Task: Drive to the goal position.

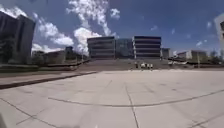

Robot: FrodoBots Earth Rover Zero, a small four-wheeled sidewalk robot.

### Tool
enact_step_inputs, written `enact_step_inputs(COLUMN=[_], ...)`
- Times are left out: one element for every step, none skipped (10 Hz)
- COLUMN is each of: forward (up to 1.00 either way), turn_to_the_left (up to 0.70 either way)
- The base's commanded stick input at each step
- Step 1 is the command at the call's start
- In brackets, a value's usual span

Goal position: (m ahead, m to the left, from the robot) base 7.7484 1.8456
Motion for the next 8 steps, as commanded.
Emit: enact_step_inputs(forward=[0.7,0.7,0.7,0.7,0.7,0.7,0.7,0.7], turn_to_the_left=[0.11,0.11,0.1,0.12,0.05,0.0,0.0,0.0])
